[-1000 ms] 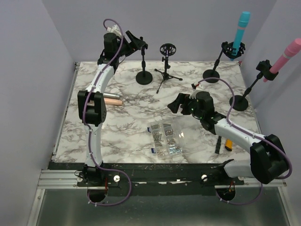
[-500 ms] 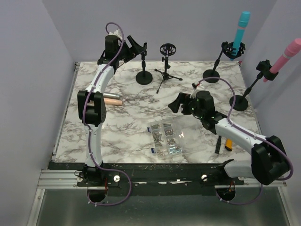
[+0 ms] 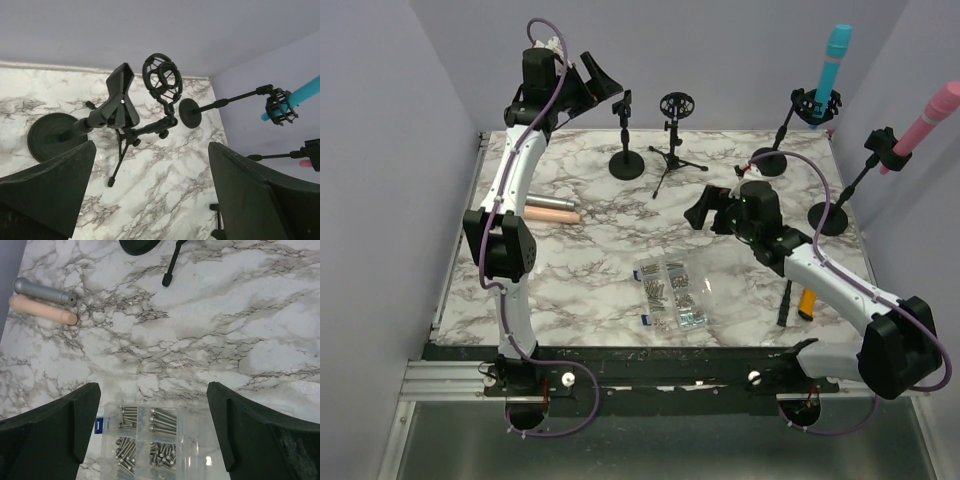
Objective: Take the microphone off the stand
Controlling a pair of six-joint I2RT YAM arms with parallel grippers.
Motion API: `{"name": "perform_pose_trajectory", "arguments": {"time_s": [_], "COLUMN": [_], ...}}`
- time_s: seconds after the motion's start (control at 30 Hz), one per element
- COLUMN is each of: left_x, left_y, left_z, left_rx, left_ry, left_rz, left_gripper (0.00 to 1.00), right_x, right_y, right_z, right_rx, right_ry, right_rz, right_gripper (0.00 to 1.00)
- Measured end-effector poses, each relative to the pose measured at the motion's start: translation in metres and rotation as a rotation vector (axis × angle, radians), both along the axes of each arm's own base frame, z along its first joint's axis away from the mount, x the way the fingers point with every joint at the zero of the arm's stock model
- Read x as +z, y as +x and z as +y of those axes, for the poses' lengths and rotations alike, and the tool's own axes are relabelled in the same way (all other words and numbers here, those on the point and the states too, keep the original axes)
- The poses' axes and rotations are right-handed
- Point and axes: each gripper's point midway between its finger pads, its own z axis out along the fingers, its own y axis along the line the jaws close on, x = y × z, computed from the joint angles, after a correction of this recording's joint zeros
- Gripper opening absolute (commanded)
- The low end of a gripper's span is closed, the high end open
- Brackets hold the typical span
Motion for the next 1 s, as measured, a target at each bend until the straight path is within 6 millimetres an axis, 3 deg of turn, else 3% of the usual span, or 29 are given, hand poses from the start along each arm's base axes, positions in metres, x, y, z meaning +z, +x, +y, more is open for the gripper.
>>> {"name": "perform_pose_trajectory", "arguments": {"time_s": [0.13, 0.27, 0.4, 0.5, 0.63, 0.73, 0.83, 0.9, 1.0], "left_x": [0.032, 0.027, -0.024, -0.089, -0.15, -0.173, -0.171, -0.157, -0.11], "left_y": [-0.011, 0.003, 0.026, 0.035, 0.039, 0.034, 0.027, 0.024, 0.016], "left_z": [0.005, 0.003, 0.0, -0.003, -0.003, -0.002, -0.001, 0.001, 0.001], "left_rx": [-0.004, -0.02, -0.029, -0.035, -0.044, -0.048, -0.048, -0.046, -0.05], "left_ry": [0.0, 0.014, 0.037, 0.053, 0.073, 0.09, 0.094, 0.092, 0.075], "left_rz": [-0.072, -0.107, -0.056, 0.054, 0.168, 0.219, 0.227, 0.211, 0.131], "left_gripper": [0.99, 0.98, 0.93, 0.89, 0.89, 0.92, 0.94, 0.98, 0.99], "right_x": [0.008, 0.027, 0.035, 0.03, 0.019, 0.015, 0.016, 0.015, 0.012], "right_y": [-0.006, -0.01, -0.011, -0.009, -0.008, -0.007, -0.007, -0.007, -0.008], "right_z": [-0.001, -0.003, -0.004, -0.001, 0.003, 0.004, 0.004, 0.004, 0.004], "right_rx": [-0.005, -0.005, -0.005, 0.0, 0.009, 0.013, 0.013, 0.013, 0.012], "right_ry": [0.016, 0.044, 0.055, 0.057, 0.057, 0.055, 0.058, 0.057, 0.054], "right_rz": [0.007, -0.037, -0.058, -0.047, -0.014, -0.004, -0.01, -0.008, 0.002], "right_gripper": [0.97, 0.97, 0.97, 0.97, 0.97, 0.97, 0.97, 0.96, 0.97]}}
